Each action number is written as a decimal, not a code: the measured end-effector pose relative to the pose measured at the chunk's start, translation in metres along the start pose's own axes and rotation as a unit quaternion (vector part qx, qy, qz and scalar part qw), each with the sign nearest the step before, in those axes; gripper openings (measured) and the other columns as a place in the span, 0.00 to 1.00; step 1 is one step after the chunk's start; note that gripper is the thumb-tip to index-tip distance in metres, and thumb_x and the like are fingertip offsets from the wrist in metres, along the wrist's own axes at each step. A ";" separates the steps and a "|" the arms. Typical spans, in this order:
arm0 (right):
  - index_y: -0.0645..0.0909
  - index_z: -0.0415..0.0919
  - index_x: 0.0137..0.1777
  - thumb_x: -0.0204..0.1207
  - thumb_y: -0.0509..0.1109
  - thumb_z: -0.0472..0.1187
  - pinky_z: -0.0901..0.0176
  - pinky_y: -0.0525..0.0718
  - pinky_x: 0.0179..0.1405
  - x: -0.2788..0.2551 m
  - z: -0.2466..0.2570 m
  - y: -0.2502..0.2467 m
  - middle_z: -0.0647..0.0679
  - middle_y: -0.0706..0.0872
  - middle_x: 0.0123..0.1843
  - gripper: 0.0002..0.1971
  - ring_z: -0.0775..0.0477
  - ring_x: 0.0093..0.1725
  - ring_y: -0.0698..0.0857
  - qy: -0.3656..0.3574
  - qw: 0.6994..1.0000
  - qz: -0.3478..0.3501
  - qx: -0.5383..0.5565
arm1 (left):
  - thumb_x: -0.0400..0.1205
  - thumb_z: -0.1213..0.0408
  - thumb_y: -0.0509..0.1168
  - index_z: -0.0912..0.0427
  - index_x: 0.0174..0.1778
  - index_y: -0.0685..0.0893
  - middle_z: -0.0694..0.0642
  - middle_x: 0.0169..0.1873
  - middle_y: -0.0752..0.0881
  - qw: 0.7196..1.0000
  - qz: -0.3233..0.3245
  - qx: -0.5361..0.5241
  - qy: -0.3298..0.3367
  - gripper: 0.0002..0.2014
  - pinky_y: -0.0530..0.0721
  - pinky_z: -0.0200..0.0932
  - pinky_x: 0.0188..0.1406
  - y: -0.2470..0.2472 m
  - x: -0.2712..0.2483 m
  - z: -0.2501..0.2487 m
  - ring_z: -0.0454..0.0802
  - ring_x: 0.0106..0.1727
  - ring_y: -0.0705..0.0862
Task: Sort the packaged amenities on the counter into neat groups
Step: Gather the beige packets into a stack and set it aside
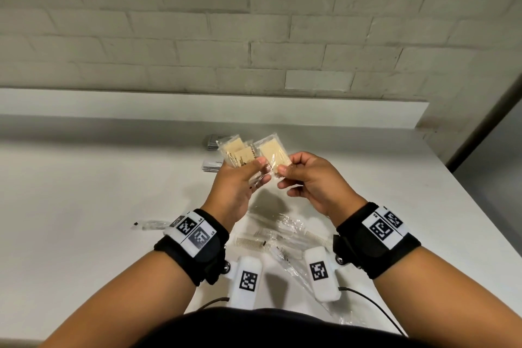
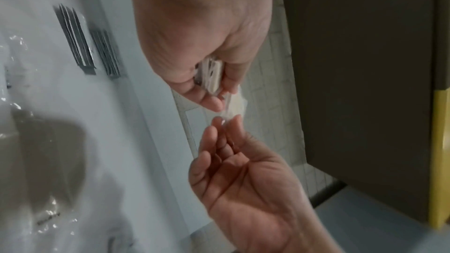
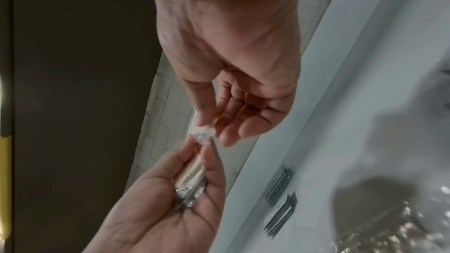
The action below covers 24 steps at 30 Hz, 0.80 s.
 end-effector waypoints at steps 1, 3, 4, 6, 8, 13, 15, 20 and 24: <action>0.79 0.41 0.45 0.74 0.74 0.33 0.60 0.81 0.31 0.002 0.001 0.000 0.45 0.88 0.38 0.06 0.49 0.33 0.88 -0.001 1.000 -0.002 -0.012 | 0.81 0.72 0.67 0.59 0.57 0.81 0.53 0.40 0.90 1.000 -0.021 -0.002 0.008 0.10 0.87 0.40 0.36 -0.004 0.001 0.000 0.48 0.40 0.88; 0.77 0.41 0.44 0.75 0.72 0.31 0.60 0.83 0.29 0.006 0.007 -0.005 0.45 0.86 0.37 0.07 0.49 0.34 0.89 -0.009 0.999 -0.017 -0.035 | 0.81 0.70 0.67 0.58 0.60 0.78 0.54 0.45 0.86 0.994 -0.078 0.039 0.060 0.13 0.86 0.43 0.38 -0.016 0.003 -0.008 0.50 0.43 0.87; 0.76 0.42 0.44 0.75 0.72 0.30 0.60 0.83 0.28 0.009 0.010 -0.008 0.45 0.85 0.38 0.08 0.49 0.34 0.90 -0.009 0.999 -0.021 -0.044 | 0.82 0.69 0.67 0.56 0.59 0.77 0.53 0.45 0.85 0.988 -0.105 0.065 0.095 0.12 0.86 0.44 0.39 -0.022 0.004 -0.014 0.50 0.44 0.86; 0.74 0.42 0.42 0.76 0.70 0.27 0.61 0.83 0.24 0.014 0.017 -0.015 0.45 0.83 0.37 0.11 0.49 0.32 0.90 -0.010 0.997 -0.012 -0.075 | 0.82 0.68 0.67 0.54 0.56 0.76 0.50 0.44 0.83 0.973 -0.145 0.096 0.150 0.10 0.85 0.44 0.40 -0.031 0.004 -0.028 0.49 0.44 0.84; 0.75 0.40 0.41 0.75 0.70 0.25 0.63 0.81 0.21 0.018 0.029 -0.020 0.43 0.82 0.34 0.11 0.51 0.26 0.87 -0.020 0.986 -0.002 -0.164 | 0.82 0.68 0.66 0.53 0.53 0.75 0.48 0.42 0.83 0.967 -0.158 0.107 0.171 0.08 0.85 0.42 0.38 -0.034 0.007 -0.036 0.47 0.44 0.84; 0.81 0.34 0.35 0.72 0.73 0.26 0.64 0.83 0.23 0.022 0.057 -0.026 0.45 0.85 0.24 0.07 0.52 0.23 0.84 -0.046 0.986 0.041 -0.152 | 0.82 0.67 0.66 0.50 0.52 0.76 0.48 0.42 0.82 0.972 -0.126 0.116 0.159 0.08 0.85 0.47 0.41 -0.028 0.014 -0.036 0.48 0.45 0.84; 0.82 0.35 0.34 0.71 0.75 0.29 0.65 0.79 0.23 0.026 0.058 -0.026 0.51 0.85 0.23 0.07 0.54 0.23 0.83 -0.049 0.968 0.040 -0.242 | 0.82 0.67 0.67 0.50 0.53 0.76 0.49 0.43 0.82 0.976 -0.116 0.112 0.147 0.08 0.85 0.48 0.41 -0.028 0.015 -0.029 0.49 0.43 0.83; 0.84 0.38 0.35 0.72 0.76 0.33 0.64 0.73 0.23 0.033 0.039 -0.020 0.54 0.85 0.25 0.06 0.56 0.24 0.80 -0.023 0.937 0.061 -0.344 | 0.82 0.66 0.67 0.54 0.56 0.77 0.50 0.44 0.83 0.984 -0.089 0.125 0.090 0.10 0.85 0.45 0.41 -0.023 0.017 -0.009 0.50 0.44 0.84; 0.84 0.38 0.38 0.74 0.74 0.35 0.63 0.73 0.25 0.035 0.032 -0.010 0.47 0.84 0.31 0.04 0.52 0.25 0.79 -0.016 0.928 0.066 -0.367 | 0.77 0.64 0.73 0.53 0.56 0.80 0.51 0.45 0.85 0.983 -0.004 0.186 0.014 0.14 0.84 0.46 0.43 -0.011 0.016 0.011 0.49 0.46 0.86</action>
Point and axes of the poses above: each hand's wrist, its own x-axis towards the middle knuckle, its own y-axis out of the palm, z = x × y, the point moved 7 cm from there along x, towards the middle knuckle
